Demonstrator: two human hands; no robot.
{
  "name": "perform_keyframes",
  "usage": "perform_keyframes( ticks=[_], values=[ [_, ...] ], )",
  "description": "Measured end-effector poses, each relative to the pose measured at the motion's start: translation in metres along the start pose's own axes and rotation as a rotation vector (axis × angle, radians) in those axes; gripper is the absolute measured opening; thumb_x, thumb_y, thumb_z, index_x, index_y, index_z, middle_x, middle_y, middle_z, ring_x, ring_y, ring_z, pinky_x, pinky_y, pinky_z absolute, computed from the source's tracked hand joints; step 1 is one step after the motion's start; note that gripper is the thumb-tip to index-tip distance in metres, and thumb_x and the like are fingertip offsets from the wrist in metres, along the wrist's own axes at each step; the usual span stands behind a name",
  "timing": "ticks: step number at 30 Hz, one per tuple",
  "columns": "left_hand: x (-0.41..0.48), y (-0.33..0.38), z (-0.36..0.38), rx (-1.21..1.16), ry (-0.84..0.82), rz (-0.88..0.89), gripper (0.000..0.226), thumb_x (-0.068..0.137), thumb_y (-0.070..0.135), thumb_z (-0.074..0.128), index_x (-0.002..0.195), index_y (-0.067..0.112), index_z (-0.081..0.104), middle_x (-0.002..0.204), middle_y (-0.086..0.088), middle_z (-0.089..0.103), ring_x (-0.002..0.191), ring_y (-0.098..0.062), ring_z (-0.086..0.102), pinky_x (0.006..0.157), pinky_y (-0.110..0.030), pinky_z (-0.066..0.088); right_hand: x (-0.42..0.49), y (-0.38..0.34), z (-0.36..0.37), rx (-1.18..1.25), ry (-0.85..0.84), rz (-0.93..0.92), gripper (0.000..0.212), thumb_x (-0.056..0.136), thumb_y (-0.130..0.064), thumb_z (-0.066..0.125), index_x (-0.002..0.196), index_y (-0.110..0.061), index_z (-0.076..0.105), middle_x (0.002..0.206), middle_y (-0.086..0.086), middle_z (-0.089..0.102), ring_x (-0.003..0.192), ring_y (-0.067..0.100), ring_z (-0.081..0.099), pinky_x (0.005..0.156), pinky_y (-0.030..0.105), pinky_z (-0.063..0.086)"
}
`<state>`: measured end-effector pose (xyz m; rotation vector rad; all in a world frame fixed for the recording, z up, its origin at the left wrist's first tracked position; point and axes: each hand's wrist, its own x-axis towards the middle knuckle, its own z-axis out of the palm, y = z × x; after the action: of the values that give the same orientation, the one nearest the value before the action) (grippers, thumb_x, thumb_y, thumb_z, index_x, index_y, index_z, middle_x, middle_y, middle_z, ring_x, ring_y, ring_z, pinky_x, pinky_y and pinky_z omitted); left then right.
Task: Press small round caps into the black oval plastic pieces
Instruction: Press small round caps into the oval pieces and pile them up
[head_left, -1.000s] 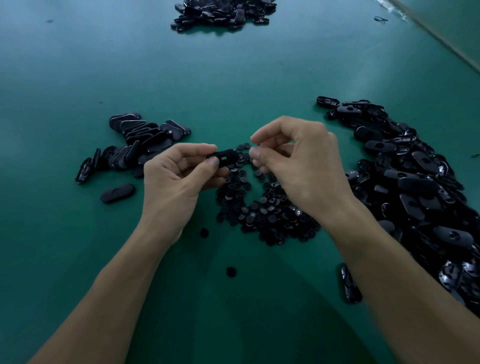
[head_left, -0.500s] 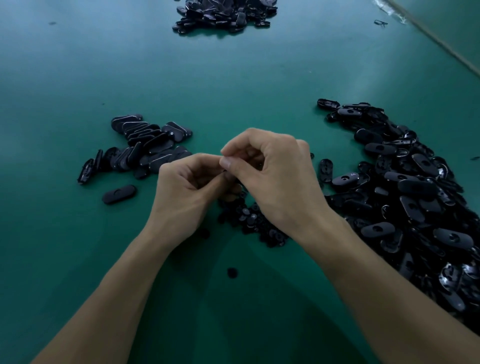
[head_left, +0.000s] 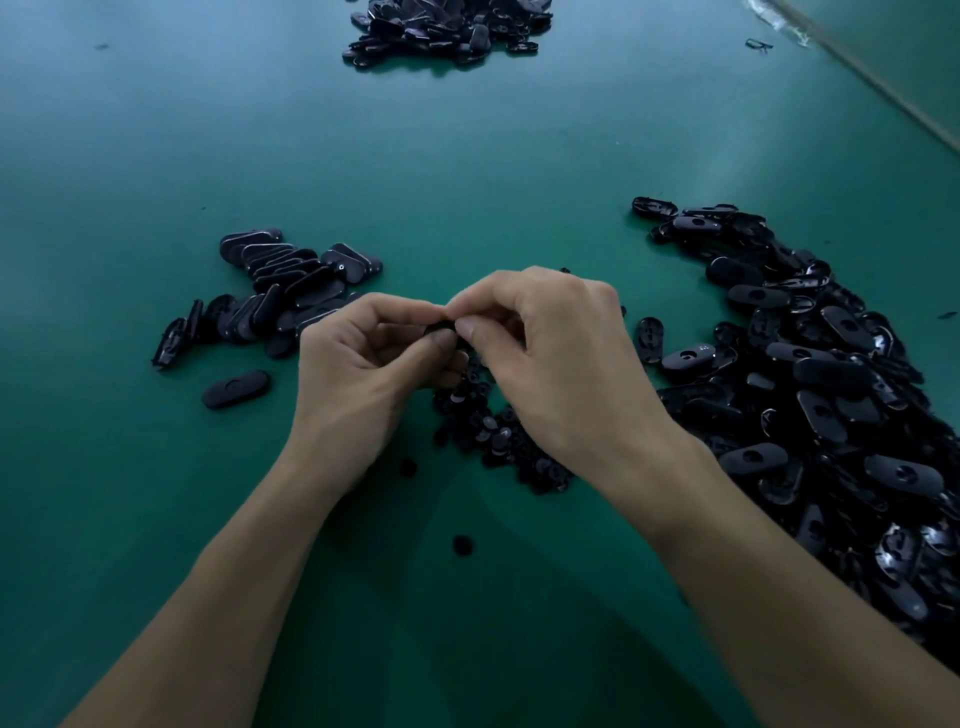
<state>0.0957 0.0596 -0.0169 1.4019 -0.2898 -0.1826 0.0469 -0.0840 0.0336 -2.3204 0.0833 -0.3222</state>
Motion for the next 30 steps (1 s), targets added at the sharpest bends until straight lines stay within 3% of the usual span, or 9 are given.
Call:
perform_keyframes(
  ticks=[4, 9, 18, 26, 30],
  values=[
    [0.0, 0.0, 0.0, -0.011, 0.014, -0.006, 0.019, 0.077, 0.011, 0.073, 0.094, 0.005, 0.068, 0.078, -0.008, 0.075, 0.066, -0.018, 0.072, 0.065, -0.026, 0.059, 0.0, 0.001, 0.002, 0.017, 0.048, 0.022, 0.011, 0.094, -0.018, 0.066, 0.095, -0.024, 0.075, 0.083, -0.007, 0.072, 0.078, 0.008, 0.067, 0.074, 0.031, 0.057],
    [0.0, -0.001, -0.001, -0.009, 0.023, 0.005, 0.017, 0.077, 0.01, 0.074, 0.093, 0.005, 0.069, 0.077, -0.005, 0.075, 0.066, -0.016, 0.072, 0.066, -0.027, 0.06, -0.001, 0.001, 0.007, -0.016, 0.044, 0.037, 0.01, 0.092, -0.019, 0.067, 0.094, -0.025, 0.075, 0.089, -0.006, 0.066, 0.082, 0.012, 0.064, 0.077, 0.034, 0.055],
    [0.0, -0.002, -0.003, -0.026, 0.01, 0.006, 0.012, 0.077, 0.01, 0.076, 0.086, 0.017, 0.073, 0.077, -0.003, 0.076, 0.069, -0.016, 0.073, 0.07, -0.031, 0.062, -0.004, 0.0, 0.009, 0.025, 0.059, 0.101, 0.01, 0.092, -0.018, 0.065, 0.091, -0.024, 0.073, 0.078, -0.008, 0.069, 0.073, 0.01, 0.066, 0.068, 0.035, 0.058],
    [0.001, -0.004, -0.003, -0.012, 0.004, 0.002, 0.014, 0.077, 0.008, 0.075, 0.09, 0.011, 0.07, 0.078, -0.002, 0.076, 0.068, -0.013, 0.072, 0.067, -0.025, 0.059, -0.004, -0.001, 0.009, 0.033, 0.065, 0.106, 0.01, 0.089, -0.015, 0.068, 0.089, -0.024, 0.074, 0.074, -0.01, 0.069, 0.071, 0.005, 0.065, 0.069, 0.027, 0.057],
    [0.002, -0.005, -0.005, 0.017, -0.014, 0.012, 0.019, 0.081, -0.003, 0.074, 0.09, 0.013, 0.07, 0.081, -0.003, 0.077, 0.068, -0.014, 0.072, 0.069, -0.025, 0.059, -0.002, 0.001, 0.01, 0.059, 0.076, 0.108, 0.013, 0.087, -0.01, 0.069, 0.085, -0.022, 0.073, 0.069, -0.011, 0.068, 0.067, 0.002, 0.064, 0.063, 0.013, 0.051]
  ],
)
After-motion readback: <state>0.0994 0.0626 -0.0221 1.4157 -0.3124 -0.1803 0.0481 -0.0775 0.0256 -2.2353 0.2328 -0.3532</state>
